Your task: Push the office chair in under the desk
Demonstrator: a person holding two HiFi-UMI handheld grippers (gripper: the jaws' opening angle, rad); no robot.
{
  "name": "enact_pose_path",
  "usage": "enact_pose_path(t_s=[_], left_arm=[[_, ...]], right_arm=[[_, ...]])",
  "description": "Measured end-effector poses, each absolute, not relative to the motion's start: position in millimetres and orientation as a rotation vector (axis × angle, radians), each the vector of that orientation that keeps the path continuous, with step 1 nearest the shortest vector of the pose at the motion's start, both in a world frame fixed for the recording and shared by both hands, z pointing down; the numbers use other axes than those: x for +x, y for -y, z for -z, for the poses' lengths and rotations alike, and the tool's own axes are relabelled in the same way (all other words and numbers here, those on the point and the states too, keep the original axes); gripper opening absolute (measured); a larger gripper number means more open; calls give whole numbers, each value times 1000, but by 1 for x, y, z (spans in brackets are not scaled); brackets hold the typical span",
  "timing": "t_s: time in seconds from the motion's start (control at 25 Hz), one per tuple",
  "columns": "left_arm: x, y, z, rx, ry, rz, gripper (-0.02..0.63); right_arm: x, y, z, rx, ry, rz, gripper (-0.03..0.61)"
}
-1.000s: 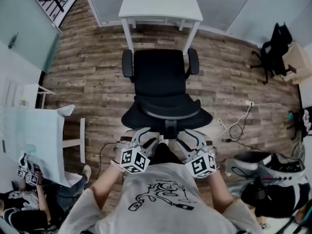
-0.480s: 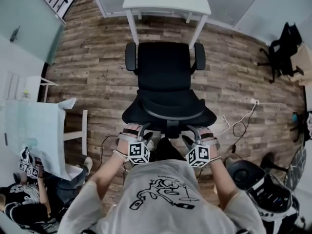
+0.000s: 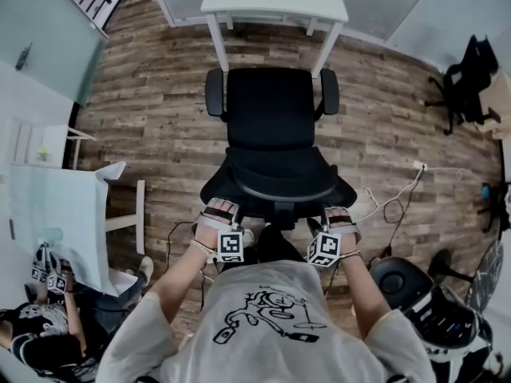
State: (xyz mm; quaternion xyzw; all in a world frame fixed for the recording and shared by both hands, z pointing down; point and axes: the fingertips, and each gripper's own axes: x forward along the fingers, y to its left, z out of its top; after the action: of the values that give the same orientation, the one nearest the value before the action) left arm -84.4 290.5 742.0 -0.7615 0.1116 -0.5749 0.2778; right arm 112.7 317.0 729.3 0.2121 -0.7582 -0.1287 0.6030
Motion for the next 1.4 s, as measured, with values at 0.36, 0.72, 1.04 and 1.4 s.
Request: enact_pose_path(t_s=[0.36,0.72,1.04,1.4], left_arm=[[-88,-289,-744,-2083,-199,1568,132],[-94,-267,-746,-2077,-200,1589,126],[-98,-229,-748,-2060,-194,1603,115],[-105,-184,-754,-2032,-197,1616,112]], right_arm=[[114,-306,-731,530,1769,301,153],[108,-287,-730,533,1758,285,150],[105,-253,-734,528,1762,290,143],[98,-213,-736,515,1763,261,140]])
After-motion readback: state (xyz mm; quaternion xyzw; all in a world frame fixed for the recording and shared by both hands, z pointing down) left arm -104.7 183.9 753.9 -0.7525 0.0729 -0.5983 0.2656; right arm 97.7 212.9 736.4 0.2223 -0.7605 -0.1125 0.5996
